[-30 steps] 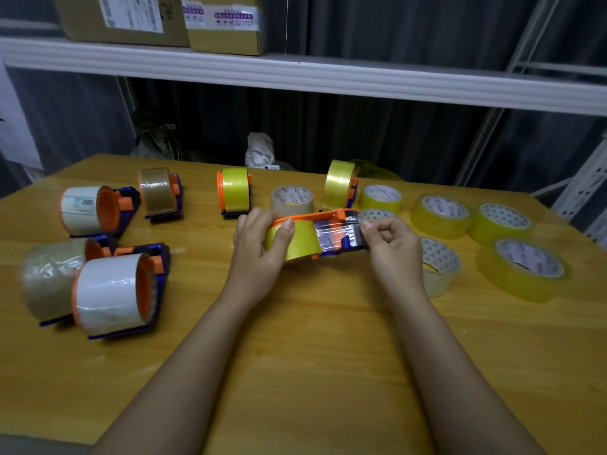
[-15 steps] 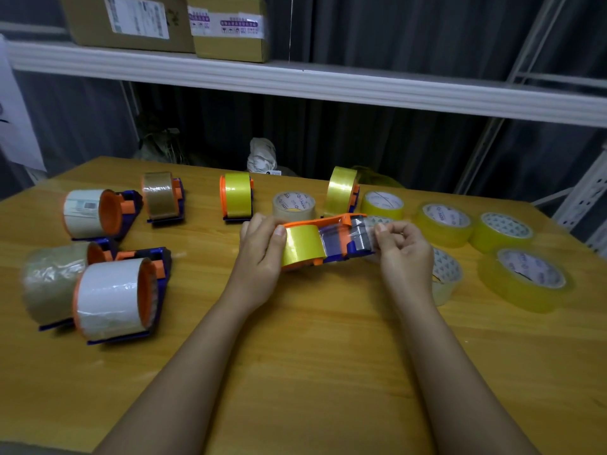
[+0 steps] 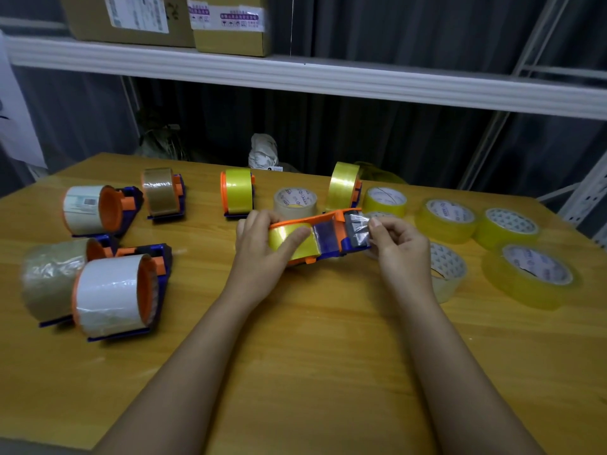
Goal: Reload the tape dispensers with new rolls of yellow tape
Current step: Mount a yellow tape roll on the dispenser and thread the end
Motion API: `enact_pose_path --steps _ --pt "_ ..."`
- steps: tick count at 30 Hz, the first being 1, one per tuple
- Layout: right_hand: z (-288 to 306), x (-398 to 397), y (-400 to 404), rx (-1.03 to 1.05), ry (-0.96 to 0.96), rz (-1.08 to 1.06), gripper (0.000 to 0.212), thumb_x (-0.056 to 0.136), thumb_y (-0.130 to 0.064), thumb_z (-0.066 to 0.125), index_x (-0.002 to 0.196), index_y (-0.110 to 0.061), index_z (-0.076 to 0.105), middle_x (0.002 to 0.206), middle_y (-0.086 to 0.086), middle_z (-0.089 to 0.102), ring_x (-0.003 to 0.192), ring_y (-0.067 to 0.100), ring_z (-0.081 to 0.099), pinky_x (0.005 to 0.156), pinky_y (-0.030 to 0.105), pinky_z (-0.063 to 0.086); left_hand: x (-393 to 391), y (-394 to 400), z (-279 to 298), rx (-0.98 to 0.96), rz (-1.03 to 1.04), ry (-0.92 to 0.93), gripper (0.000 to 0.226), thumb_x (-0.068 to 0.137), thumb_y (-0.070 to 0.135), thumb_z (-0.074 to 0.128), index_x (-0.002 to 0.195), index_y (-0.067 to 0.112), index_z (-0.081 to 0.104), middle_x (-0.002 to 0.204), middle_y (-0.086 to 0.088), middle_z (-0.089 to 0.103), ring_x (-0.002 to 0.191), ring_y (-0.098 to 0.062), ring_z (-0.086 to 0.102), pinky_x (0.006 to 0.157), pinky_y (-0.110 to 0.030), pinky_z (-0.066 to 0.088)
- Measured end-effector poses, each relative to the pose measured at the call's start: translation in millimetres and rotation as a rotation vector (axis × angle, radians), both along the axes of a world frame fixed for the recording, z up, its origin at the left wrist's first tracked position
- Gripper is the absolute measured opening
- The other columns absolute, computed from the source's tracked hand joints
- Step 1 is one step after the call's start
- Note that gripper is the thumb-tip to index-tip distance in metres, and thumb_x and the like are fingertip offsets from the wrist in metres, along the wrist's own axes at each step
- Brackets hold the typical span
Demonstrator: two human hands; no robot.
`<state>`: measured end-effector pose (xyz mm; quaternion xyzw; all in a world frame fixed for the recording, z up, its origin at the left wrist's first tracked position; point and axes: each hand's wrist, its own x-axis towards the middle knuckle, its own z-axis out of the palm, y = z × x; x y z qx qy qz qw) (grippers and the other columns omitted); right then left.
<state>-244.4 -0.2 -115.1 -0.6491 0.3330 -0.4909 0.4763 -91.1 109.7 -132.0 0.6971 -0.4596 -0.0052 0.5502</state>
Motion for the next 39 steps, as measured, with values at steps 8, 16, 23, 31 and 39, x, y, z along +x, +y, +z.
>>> enact_pose_path --steps 8,16,23,31,39 --pt "1.3 -0.6 -1.2 0.157 -0.077 0.064 0.016 0.093 -0.018 0.061 0.101 -0.009 0.071 0.092 -0.004 0.073 0.094 0.012 0.069 0.089 0.038 0.056 0.7 0.5 -0.8 -0.09 0.03 -0.045 0.037 0.081 0.057 0.05 0.094 0.021 0.051 0.093 0.014 0.046 0.097 -0.01 0.04 0.076 -0.006 0.032" --pt "1.9 0.4 -0.2 0.193 -0.132 0.074 0.011 0.092 -0.017 0.062 0.088 -0.015 0.071 0.083 -0.009 0.073 0.088 0.008 0.068 0.087 0.035 0.057 0.9 -1.2 -2.1 -0.108 0.054 -0.115 0.034 0.083 0.057 0.046 0.092 0.025 0.049 0.09 0.017 0.044 0.094 -0.008 0.038 0.078 -0.008 0.031" --pt "-3.1 4.3 2.8 0.109 -0.113 -0.018 0.017 0.096 -0.014 0.056 0.083 -0.02 0.065 0.075 -0.007 0.071 0.081 0.011 0.068 0.083 0.039 0.057 -0.3 -2.2 -5.2 -0.076 0.007 -0.131 0.031 0.086 0.052 0.042 0.098 0.025 0.05 0.096 0.012 0.046 0.098 -0.007 0.039 0.081 -0.004 0.029" --pt "0.9 0.5 5.0 0.084 -0.144 -0.032 0.012 0.101 -0.012 0.046 0.093 -0.012 0.055 0.092 0.004 0.07 0.084 0.011 0.07 0.073 0.027 0.059 1.1 0.3 -2.4 -0.038 -0.011 -0.059 0.035 0.093 0.033 0.037 0.11 0.009 0.056 0.104 0.004 0.046 0.102 -0.008 0.037 0.083 -0.001 0.027" --pt "4.5 1.5 8.7 0.052 -0.193 -0.036 0.017 0.1 -0.009 0.046 0.086 -0.016 0.053 0.086 -0.002 0.067 0.078 0.004 0.068 0.066 0.019 0.057 1.3 -0.8 -1.6 -0.043 -0.025 -0.037 0.03 0.094 0.032 0.031 0.111 0.017 0.051 0.105 0.005 0.042 0.104 -0.009 0.038 0.083 -0.003 0.029"
